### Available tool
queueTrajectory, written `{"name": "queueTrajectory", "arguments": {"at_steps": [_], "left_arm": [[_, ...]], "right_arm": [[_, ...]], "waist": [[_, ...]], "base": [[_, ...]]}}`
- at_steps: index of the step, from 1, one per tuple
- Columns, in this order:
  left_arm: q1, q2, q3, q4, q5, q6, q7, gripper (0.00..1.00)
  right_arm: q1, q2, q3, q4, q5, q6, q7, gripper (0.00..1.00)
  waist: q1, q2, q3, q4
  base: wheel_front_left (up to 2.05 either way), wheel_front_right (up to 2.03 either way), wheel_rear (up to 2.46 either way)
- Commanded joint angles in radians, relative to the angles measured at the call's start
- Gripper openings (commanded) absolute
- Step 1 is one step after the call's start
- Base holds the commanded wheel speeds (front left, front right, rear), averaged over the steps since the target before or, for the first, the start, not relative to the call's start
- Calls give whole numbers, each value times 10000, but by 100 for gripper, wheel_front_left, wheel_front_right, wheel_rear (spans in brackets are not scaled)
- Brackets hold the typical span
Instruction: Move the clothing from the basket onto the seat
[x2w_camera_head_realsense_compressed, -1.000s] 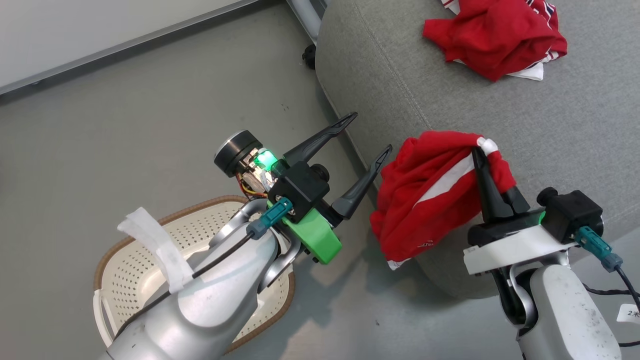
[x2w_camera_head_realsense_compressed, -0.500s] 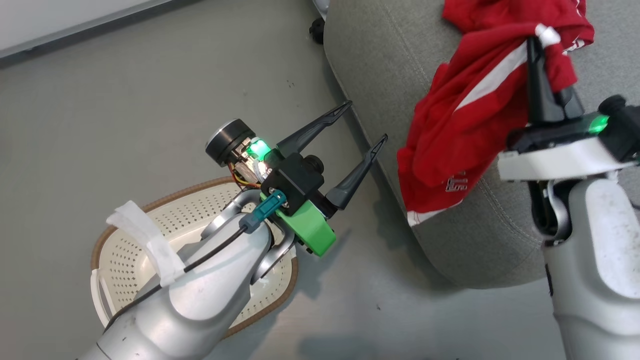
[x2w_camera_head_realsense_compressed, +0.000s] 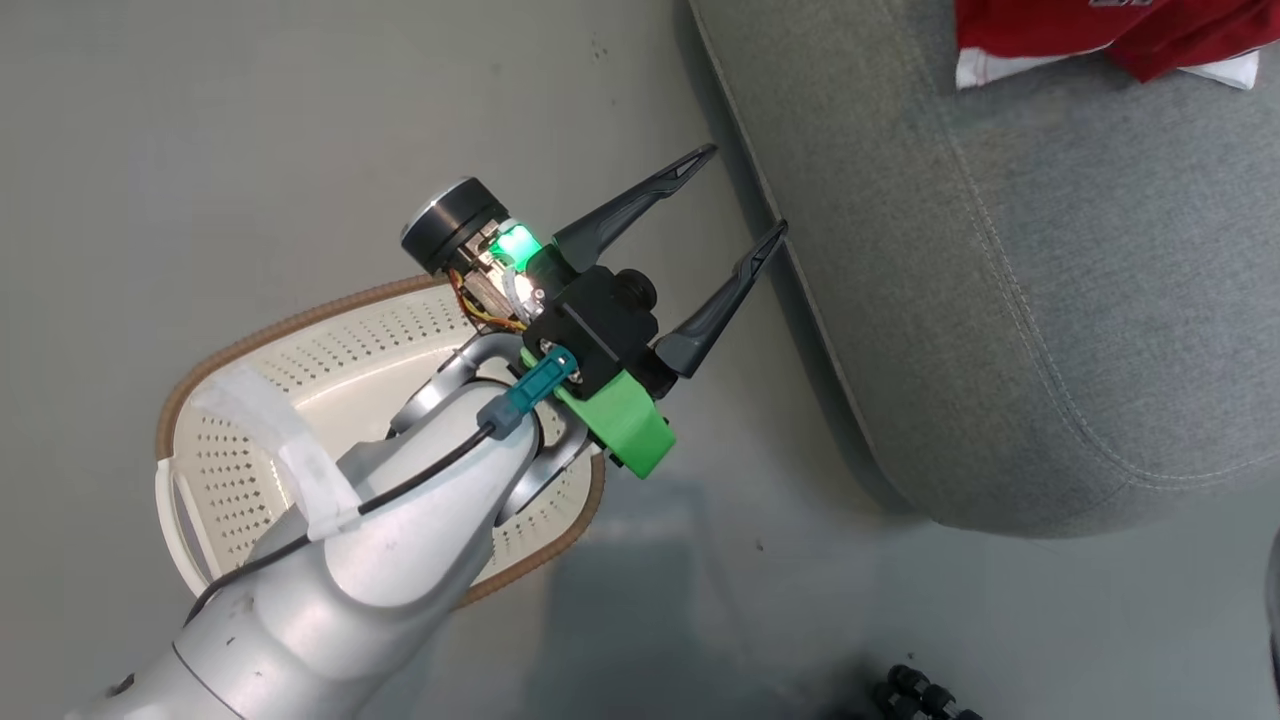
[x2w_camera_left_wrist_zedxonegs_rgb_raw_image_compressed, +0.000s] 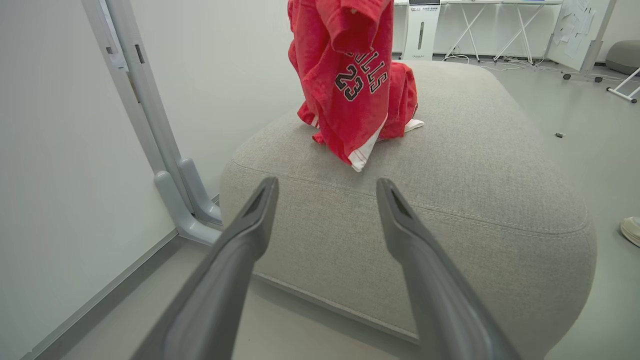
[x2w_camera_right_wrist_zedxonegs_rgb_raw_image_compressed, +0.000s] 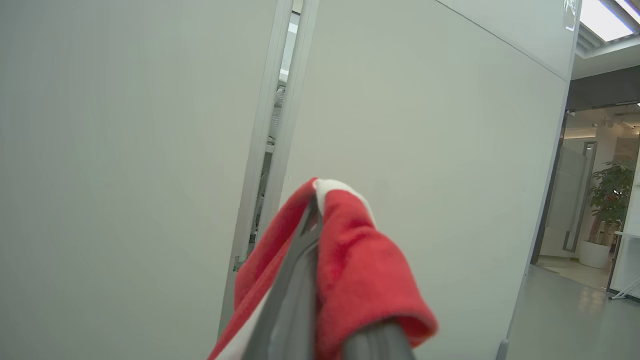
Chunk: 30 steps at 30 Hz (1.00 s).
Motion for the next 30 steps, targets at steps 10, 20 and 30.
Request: {"name": "queueTrajectory", "arguments": {"at_steps": [10,20,30], "left_arm": [[-481,297,-34,-45,191,-12,20,100],[-517,564,-72,-132,180,54,131,100],[-624,641,-156,-292,109,92,229,100]], "right_arm": [[-2436,-1893,-1097,2095,32,-11,-40,0],[-1395,-1442,-1604,3171,-1109,-11,-40,0],[420,-75,-2010,3358,-1919,-11,-39,0]], "waist": [[-1,66,1263,54],[-1,66,1655,-32],[-1,66,1792,139]], "base": [[0,0,0],[0,0,0],[0,0,0]]}}
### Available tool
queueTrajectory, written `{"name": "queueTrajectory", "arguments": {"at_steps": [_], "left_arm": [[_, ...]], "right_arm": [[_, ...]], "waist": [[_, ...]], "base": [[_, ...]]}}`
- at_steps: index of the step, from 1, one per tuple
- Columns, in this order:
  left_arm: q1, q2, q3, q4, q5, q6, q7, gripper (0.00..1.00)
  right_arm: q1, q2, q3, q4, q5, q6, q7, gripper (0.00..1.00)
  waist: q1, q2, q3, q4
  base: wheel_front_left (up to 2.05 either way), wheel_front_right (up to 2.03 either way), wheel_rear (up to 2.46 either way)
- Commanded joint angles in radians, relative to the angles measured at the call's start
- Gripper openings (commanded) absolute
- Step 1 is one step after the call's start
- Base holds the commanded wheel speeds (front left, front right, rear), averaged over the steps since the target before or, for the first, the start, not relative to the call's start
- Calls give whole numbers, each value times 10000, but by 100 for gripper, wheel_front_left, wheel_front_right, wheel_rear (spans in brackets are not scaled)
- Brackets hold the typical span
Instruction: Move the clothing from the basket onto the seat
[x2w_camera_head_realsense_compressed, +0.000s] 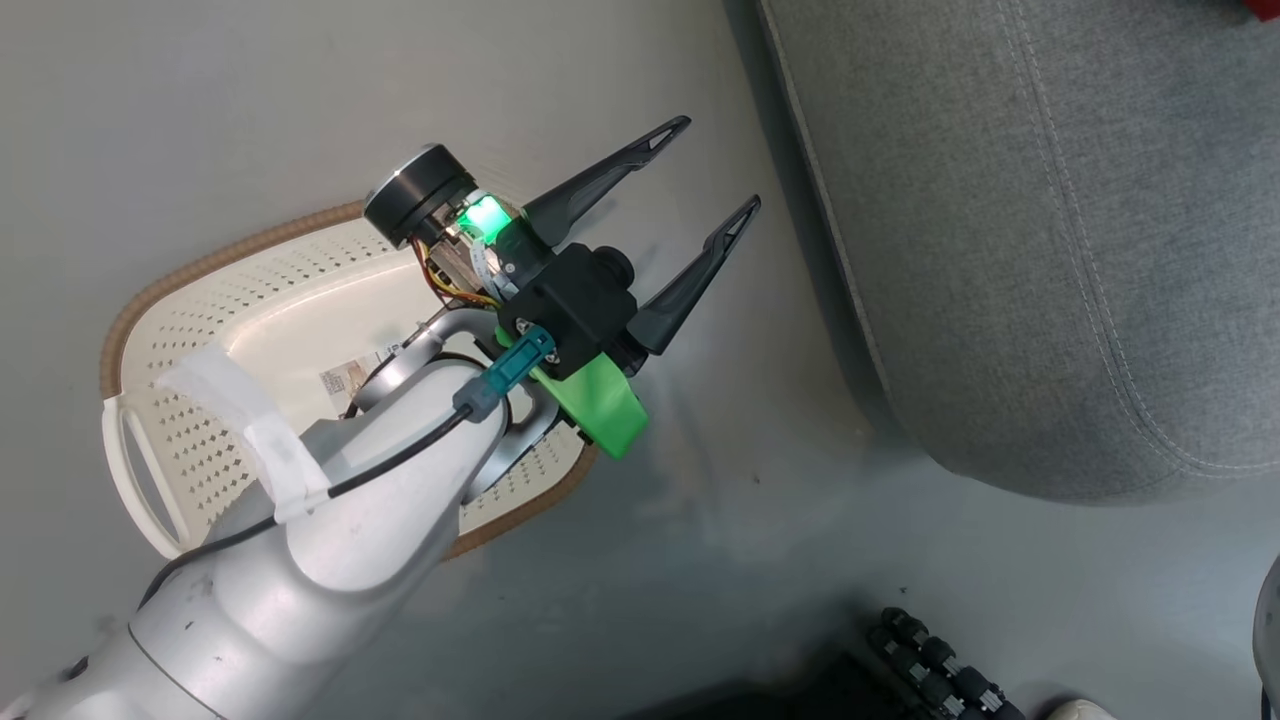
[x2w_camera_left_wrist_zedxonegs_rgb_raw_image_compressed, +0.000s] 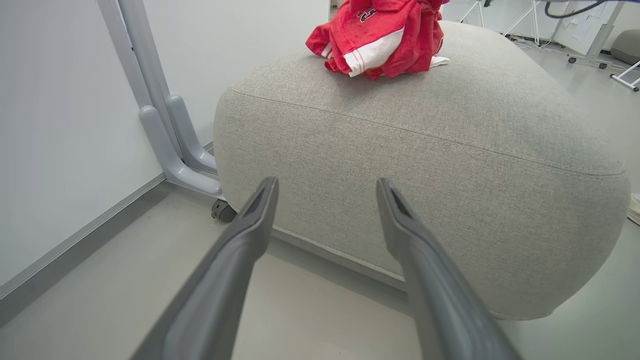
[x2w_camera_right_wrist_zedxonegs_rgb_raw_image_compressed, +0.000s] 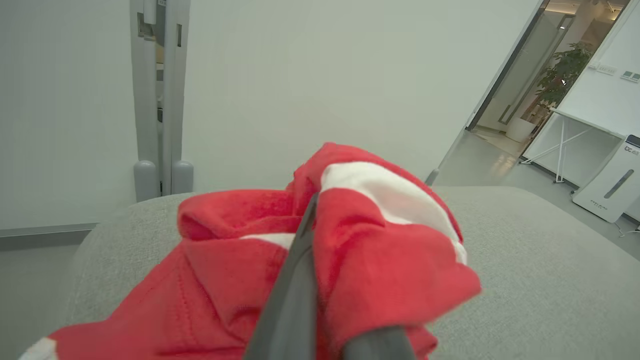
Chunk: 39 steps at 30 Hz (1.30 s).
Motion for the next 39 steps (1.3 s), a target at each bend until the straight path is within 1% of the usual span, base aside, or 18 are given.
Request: {"name": "queueTrajectory", "arguments": {"at_steps": [1,9,10,11,12,18,19,23,30,35,39], "left_arm": [[-180,86,15,-52,25,45,3,100],[-59,87,-41,14,-48,133,-67,100],[-28,55,-50,35,-82,146,-88,100],[-4,29,-50,53,-99,159,-119,100],[33,9,-50,101,-97,161,-148,100],[327,-116,2,344,-295,263,-355,100],[382,-132,13,379,-315,260,-393,100],[683,-161,133,535,-489,395,-501,100],[1372,-180,444,645,-728,619,-582,100],[1944,-174,865,483,-891,787,-571,100],[2495,-120,1411,285,-955,946,-562,100]], "right_arm": [[113,-100,4,178,93,-11,-40,0],[109,-445,403,1118,434,-11,-40,0],[97,-487,437,1169,486,-11,-40,27],[123,-529,468,1183,518,-11,-40,96],[201,-557,497,1185,557,-11,-40,100],[1015,-448,570,921,786,-11,-40,100],[986,-489,598,1021,791,-11,-40,100],[2082,-275,642,670,980,-11,-40,100],[3575,-175,795,280,1321,-11,-40,100],[4298,-168,1114,-140,1574,-11,-40,100],[4713,-46,1505,-660,1711,-11,-40,100]], "waist": [[-1,67,28,68],[-1,67,-23,135],[-1,67,-76,139],[-1,67,-130,145],[-1,67,-215,143],[-1,67,-977,74],[-1,67,-1115,67],[-1,67,-1744,-50],[-1,67,-2711,-97],[-1,67,-3268,11],[-1,67,-3642,198]], "base": [[0,0,0],[0,0,0],[0,0,0],[0,0,0],[0,0,0],[0,0,0],[0,0,0],[0,0,0],[0,0,0],[0,0,0],[0,0,0]]}}
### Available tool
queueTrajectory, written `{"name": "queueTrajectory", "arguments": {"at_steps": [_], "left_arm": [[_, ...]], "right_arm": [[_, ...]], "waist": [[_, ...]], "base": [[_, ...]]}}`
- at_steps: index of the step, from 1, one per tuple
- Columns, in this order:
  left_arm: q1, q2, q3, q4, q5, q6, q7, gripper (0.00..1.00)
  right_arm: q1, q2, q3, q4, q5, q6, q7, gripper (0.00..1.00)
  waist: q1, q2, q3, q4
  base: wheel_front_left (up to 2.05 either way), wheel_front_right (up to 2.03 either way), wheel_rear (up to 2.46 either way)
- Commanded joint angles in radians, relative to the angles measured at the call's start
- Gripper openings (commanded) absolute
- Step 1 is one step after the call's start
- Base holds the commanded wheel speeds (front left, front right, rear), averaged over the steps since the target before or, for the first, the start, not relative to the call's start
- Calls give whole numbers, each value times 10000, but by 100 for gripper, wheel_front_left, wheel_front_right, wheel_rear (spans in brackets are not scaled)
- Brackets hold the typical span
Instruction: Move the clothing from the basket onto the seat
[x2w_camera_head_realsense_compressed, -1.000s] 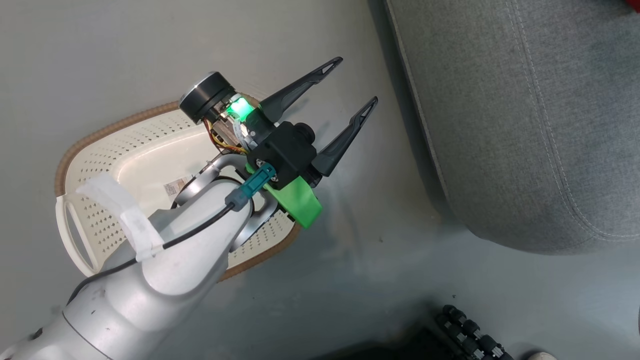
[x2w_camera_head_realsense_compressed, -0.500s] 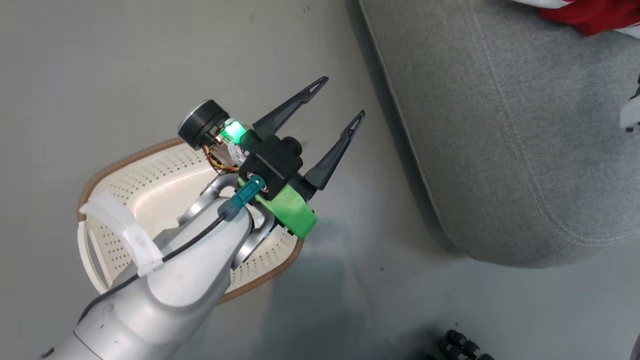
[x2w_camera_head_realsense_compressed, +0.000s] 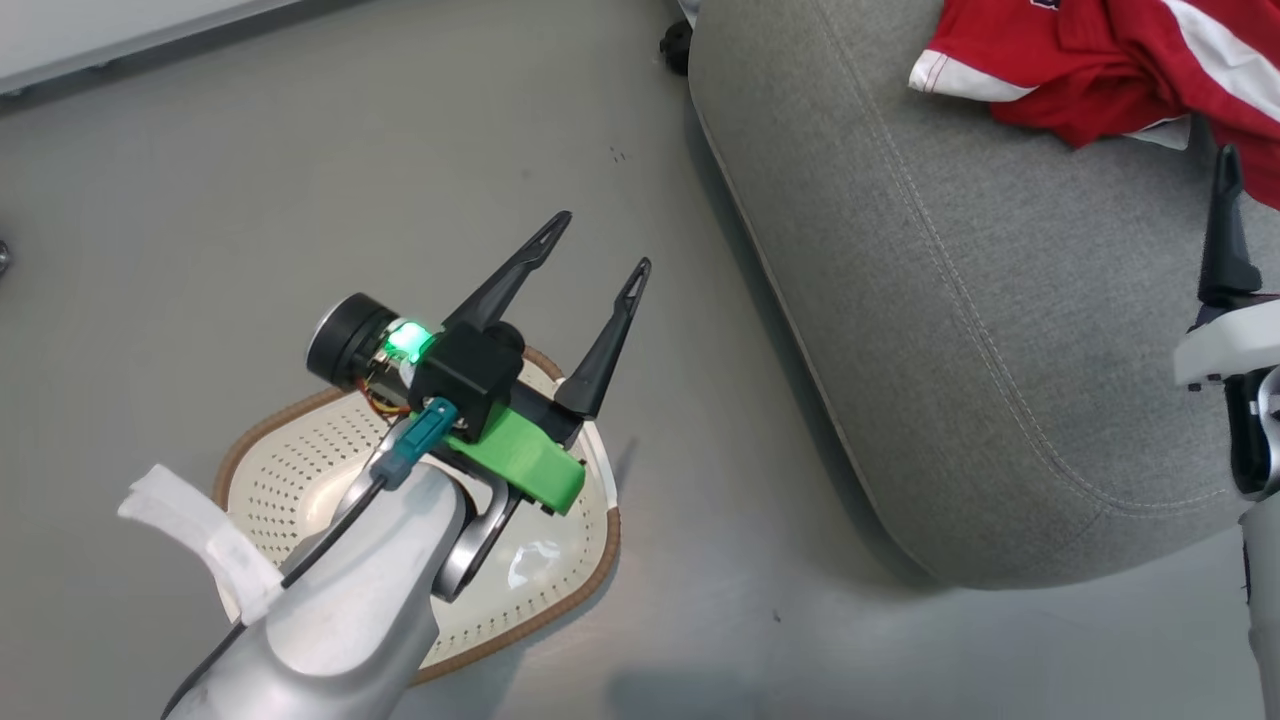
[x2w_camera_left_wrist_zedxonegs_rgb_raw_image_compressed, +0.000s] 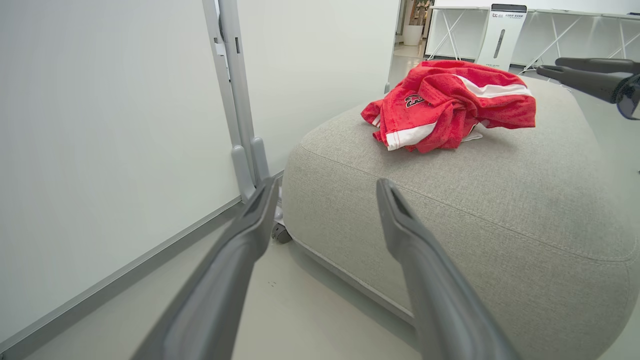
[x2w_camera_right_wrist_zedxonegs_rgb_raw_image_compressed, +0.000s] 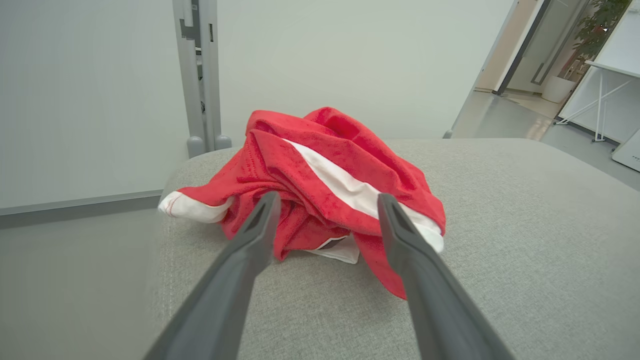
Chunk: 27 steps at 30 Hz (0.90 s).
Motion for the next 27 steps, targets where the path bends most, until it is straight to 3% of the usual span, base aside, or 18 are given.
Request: {"name": "queueTrajectory", "arguments": {"at_steps": [1,15,27], "left_arm": [[315,69,222,-84,-61,98,-1,100],[2464,-239,3060,-808,209,439,-4,100],[3885,-782,5363,-1253,838,209,-4,100]], "right_arm": [[216,34,157,-175,55,-11,-40,100],[1298,605,1548,-1468,365,-11,-40,100],[2034,1297,2426,-1949,376,-11,-40,100]], "waist": [[0,66,-466,242],[0,66,-1697,1610],[0,66,-2482,2641]], "base": [[0,0,0],[0,0,0],[0,0,0]]}}
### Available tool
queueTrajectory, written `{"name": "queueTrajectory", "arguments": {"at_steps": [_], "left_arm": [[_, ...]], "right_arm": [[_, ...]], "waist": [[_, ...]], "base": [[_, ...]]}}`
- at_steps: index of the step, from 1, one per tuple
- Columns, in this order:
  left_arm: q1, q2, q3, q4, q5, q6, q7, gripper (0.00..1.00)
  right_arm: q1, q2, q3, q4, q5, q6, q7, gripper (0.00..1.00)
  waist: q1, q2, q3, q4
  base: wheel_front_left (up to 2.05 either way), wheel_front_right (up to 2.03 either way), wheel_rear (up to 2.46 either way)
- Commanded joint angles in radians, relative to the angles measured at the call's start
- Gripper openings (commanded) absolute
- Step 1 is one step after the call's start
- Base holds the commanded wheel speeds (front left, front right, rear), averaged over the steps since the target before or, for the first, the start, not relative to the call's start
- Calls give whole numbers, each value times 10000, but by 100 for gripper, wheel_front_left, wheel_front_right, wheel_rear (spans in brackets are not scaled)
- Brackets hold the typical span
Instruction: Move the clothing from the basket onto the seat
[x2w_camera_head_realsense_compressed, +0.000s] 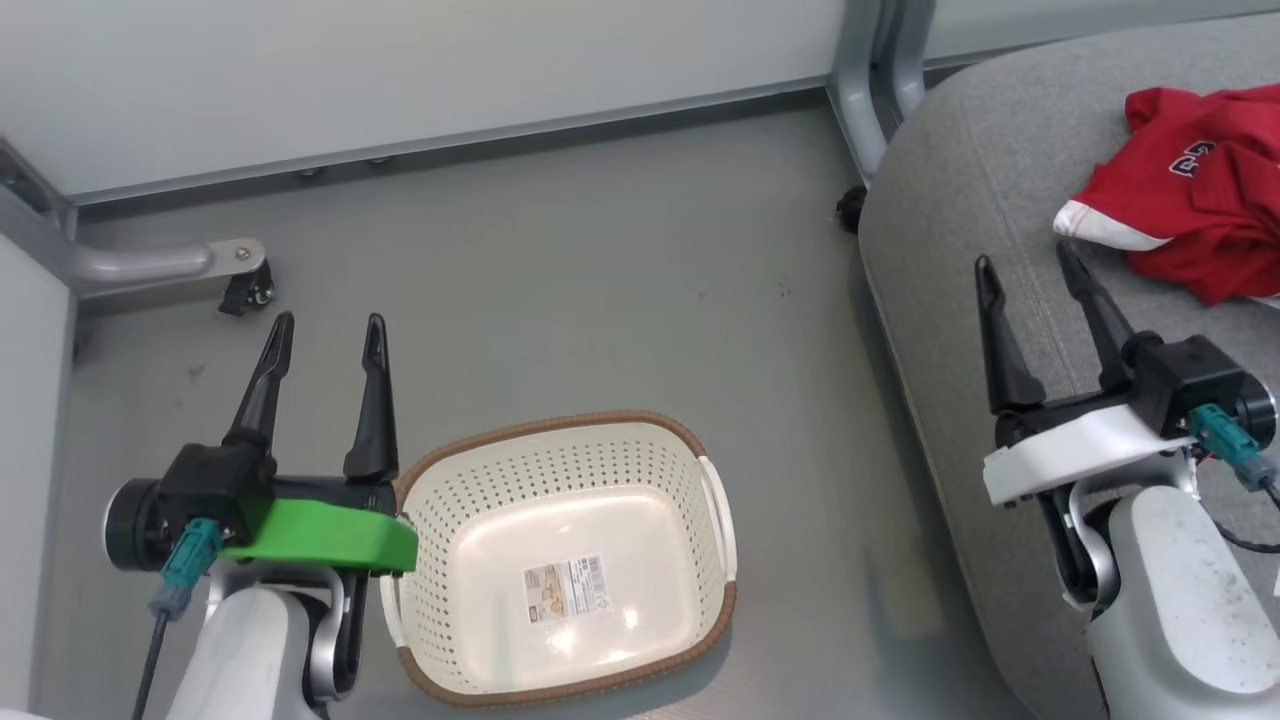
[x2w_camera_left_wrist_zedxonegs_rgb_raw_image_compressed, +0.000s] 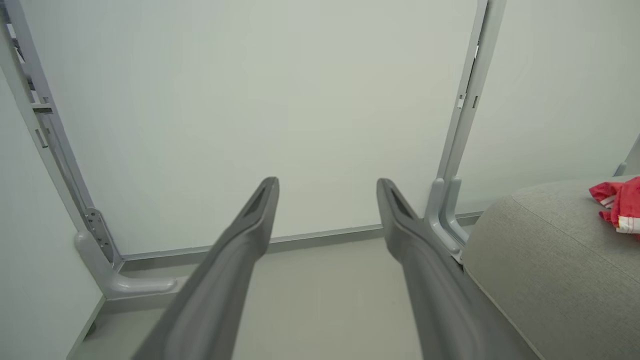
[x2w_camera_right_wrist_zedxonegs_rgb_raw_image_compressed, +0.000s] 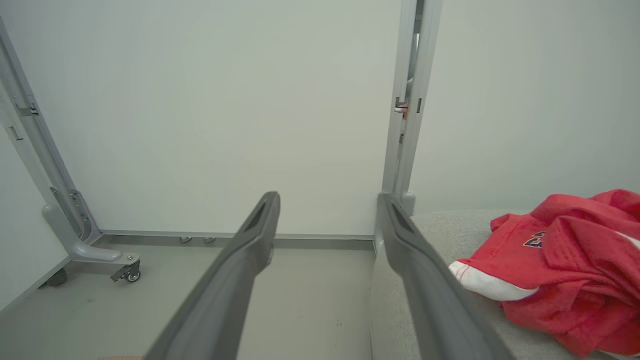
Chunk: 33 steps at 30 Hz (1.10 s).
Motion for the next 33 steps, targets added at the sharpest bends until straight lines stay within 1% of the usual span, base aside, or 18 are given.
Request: {"name": "queueTrajectory", "arguments": {"at_steps": [1,7,11,24,33], "left_arm": [[266,-88,196,-45,134,-57,-3,100],[853,-387,883,-101,424,-271,-3,100],[1217,-521,1127,-88,655,-437,-3,100],[1843,-843,1328,-1,1036,-754,-3,100],[2119,-918,1361,149,1160,-825,-3,100]], "right_arm": [[239,17,21,-74,16,-11,-38,100],[779,254,179,-335,-39,-11,-38,100],[1248,387,189,-545,-64,-11,-38,100],[2798,543,5,-1352,-101,-11,-38,100],[3309,581,-60,-1618,9,-11,-38,100]], "waist": [[1,67,-434,431],[1,67,-838,703],[1,67,-1101,790],[1,67,-1633,817],[1,67,-1856,853]], "base": [[0,0,0],[0,0,0],[0,0,0],[0,0,0],[0,0,0]]}}
